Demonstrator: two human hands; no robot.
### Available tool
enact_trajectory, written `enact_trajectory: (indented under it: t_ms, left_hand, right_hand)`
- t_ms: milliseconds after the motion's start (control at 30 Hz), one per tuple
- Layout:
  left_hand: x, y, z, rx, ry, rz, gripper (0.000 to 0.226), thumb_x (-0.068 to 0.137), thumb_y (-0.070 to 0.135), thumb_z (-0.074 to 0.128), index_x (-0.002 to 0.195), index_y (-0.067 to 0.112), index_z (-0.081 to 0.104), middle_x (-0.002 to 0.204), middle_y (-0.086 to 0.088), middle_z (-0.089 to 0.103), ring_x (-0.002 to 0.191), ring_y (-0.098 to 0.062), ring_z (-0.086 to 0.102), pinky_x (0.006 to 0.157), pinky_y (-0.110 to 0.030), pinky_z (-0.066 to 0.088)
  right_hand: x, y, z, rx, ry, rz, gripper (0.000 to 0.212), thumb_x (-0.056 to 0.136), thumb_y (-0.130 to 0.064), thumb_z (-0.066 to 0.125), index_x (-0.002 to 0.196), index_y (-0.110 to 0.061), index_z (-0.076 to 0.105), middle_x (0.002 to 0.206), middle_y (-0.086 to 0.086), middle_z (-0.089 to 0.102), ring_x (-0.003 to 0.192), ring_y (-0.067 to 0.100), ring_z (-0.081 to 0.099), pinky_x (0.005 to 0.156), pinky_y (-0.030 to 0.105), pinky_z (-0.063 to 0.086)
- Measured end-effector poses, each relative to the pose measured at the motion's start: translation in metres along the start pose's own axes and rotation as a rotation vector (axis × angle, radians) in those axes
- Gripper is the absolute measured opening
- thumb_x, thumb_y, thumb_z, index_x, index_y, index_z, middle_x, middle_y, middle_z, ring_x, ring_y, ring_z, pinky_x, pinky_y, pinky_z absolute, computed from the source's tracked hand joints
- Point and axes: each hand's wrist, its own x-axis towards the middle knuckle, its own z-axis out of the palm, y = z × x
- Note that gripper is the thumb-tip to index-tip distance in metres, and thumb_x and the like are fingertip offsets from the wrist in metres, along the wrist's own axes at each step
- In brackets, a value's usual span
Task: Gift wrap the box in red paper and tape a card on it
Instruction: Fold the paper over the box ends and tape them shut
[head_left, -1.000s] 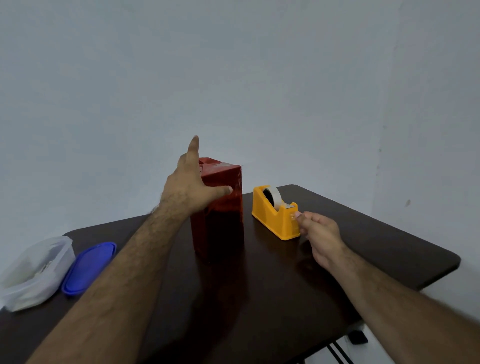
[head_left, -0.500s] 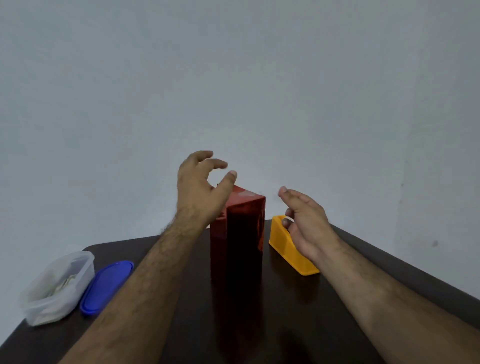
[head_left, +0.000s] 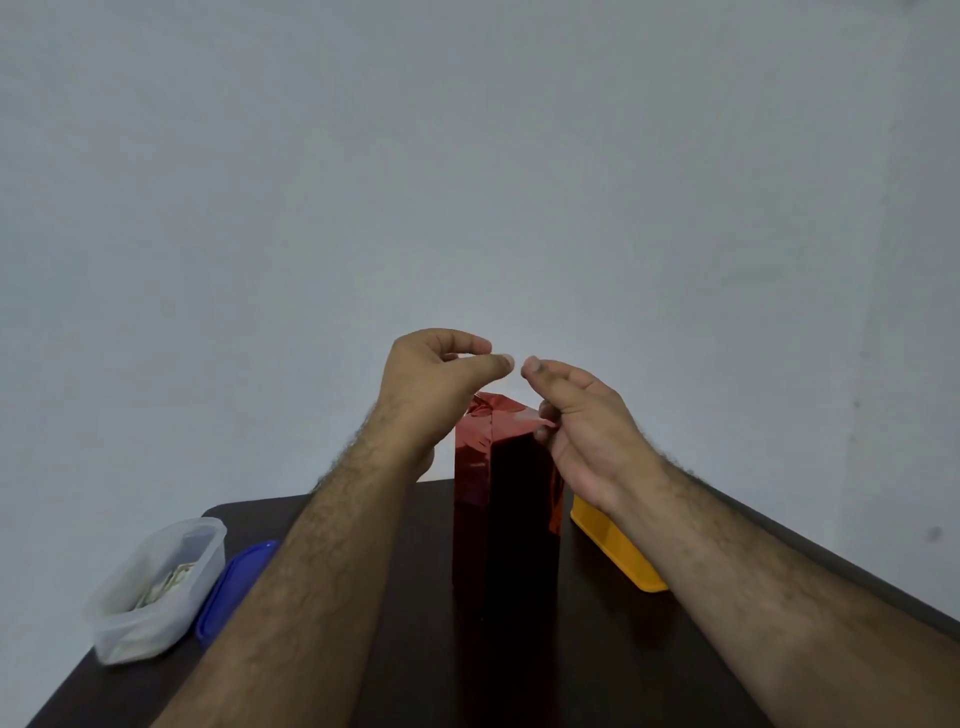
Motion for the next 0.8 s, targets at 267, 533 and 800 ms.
enact_trajectory:
  t_ms: [267, 533, 800]
  left_hand:
    - [0.004, -0.008, -0.002, -0.030, -0.102, -0.034, 0.004, 0.086, 0.006, 0.082, 0.089, 0.003, 0.083, 0.123, 0.003, 0.075, 0.111, -0.006, 0.071, 0.083, -0.021, 0.047]
    - [0.005, -0.012, 0.006, -0.011, -0.062, -0.026, 0.013, 0.097, 0.009, 0.072, 0.099, -0.004, 0.074, 0.112, 0.008, 0.070, 0.095, -0.008, 0.066, 0.070, -0.015, 0.050]
    - [0.014, -0.002, -0.021, -0.102, 0.064, -0.060, 0.007, 0.099, 0.017, 0.071, 0.093, 0.016, 0.075, 0.098, 0.003, 0.074, 0.098, -0.013, 0.067, 0.080, -0.029, 0.044]
  right_hand:
    - [-0.009, 0.001, -0.001, -0.086, -0.056, -0.026, 0.008, 0.095, -0.021, 0.077, 0.099, -0.015, 0.074, 0.069, -0.014, 0.074, 0.051, -0.002, 0.061, 0.062, 0.025, 0.040]
    - [-0.013, 0.002, 0.006, -0.082, 0.047, -0.027, 0.021, 0.092, -0.029, 0.081, 0.104, -0.012, 0.077, 0.055, -0.015, 0.067, 0.044, -0.001, 0.056, 0.057, 0.022, 0.039]
    - [0.023, 0.002, -0.012, -0.376, 0.122, -0.218, 0.019, 0.088, -0.024, 0.087, 0.106, -0.022, 0.082, 0.106, -0.010, 0.079, 0.103, 0.004, 0.071, 0.110, 0.033, 0.053]
